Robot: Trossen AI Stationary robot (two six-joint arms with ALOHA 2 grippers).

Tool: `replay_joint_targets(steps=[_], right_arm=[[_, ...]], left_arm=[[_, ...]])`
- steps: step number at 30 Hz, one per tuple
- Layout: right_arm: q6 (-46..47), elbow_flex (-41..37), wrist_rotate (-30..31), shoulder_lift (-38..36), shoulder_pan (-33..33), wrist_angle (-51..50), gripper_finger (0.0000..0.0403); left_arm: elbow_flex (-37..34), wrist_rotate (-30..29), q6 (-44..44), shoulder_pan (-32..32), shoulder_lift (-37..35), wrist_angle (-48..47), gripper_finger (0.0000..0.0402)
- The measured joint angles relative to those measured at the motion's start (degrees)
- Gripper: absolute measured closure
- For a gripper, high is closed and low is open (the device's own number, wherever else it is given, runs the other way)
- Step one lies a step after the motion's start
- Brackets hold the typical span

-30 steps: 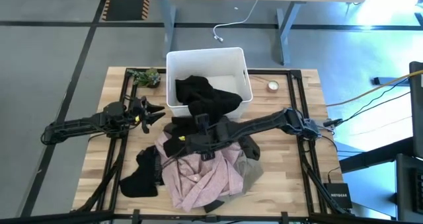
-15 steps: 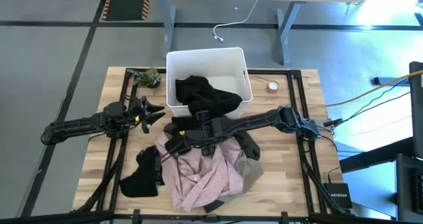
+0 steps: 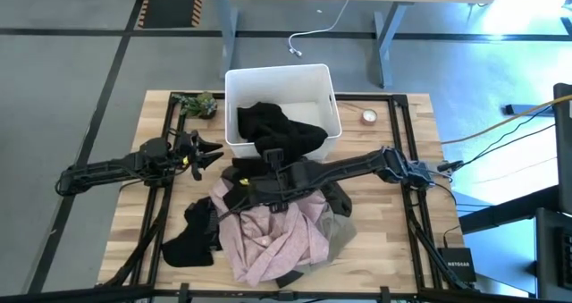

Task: Sort clothes
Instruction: Put the black shirt into the white bin

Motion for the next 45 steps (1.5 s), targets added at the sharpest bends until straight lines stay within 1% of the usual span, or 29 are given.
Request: replay_joint_targets(steps=[3, 5, 11, 17, 20, 24, 27, 30, 34, 38, 40, 42, 45], right_arm=[[-0.38, -0.65, 2.57, -2.22, -0.16, 3.44, 0.0396], [-0.33, -0.05, 3.97, -3.70, -0.34, 3.87, 0.0398], [-0.52, 0.18, 13.01, -8.49, -0.99, 6.66, 0.0399], [-2.21, 0.26, 22.99, -13.54, -3.53, 14.26, 0.0398], [-4.83, 0.27, 26.70, -16.04, -5.22, 22.07, 0.0399], [-9.71, 0.27, 28.88, -18.69, -7.40, 35.47, 0.0398], [-15.06, 0.27, 31.09, -19.92, -8.68, 46.32, 0.0398], [-23.04, 0.29, 33.90, -19.98, -9.36, 58.34, 0.0398], [-37.88, 0.27, 34.56, -19.87, -9.60, 75.52, 0.0394], [-47.76, 0.28, 33.87, -19.93, -10.25, 88.17, 0.0397], [-49.88, 0.27, 33.09, -19.93, -11.23, 90.33, 0.0397], [-49.88, 0.27, 32.42, -19.93, -12.55, 89.81, 0.0396], [-45.82, 0.29, 31.16, -19.26, -14.99, 85.13, 0.0390]], left_arm=[[0.02, 0.00, 0.00, 0.00, -0.02, 0.02, 0.0245], [0.00, 0.02, -0.01, 0.00, 0.00, 0.00, 0.0245], [0.00, 0.02, 0.01, 0.00, 0.00, 0.00, 0.0245], [0.02, 0.01, 0.00, 0.00, 0.00, 0.00, 0.0245], [0.01, -0.07, 0.00, 0.00, 0.00, 0.01, 0.0245], [0.00, -0.09, 0.00, 0.00, 0.00, 0.02, 0.0245], [0.00, -0.07, -0.01, 0.00, 0.00, 0.02, 0.0245], [0.00, -0.07, -0.47, 0.00, 0.00, 0.02, 0.0245], [0.02, -0.09, -0.70, 0.00, 0.00, 0.02, 0.0245], [0.02, -0.09, -0.81, 0.00, 0.00, 0.02, 0.0245], [0.00, -0.09, -0.83, 0.00, 0.00, 0.02, 0.0245], [0.00, -0.09, -0.77, 0.00, 0.00, 0.02, 0.0245], [0.01, -0.15, 1.40, 0.00, 0.00, 0.02, 0.0245]])
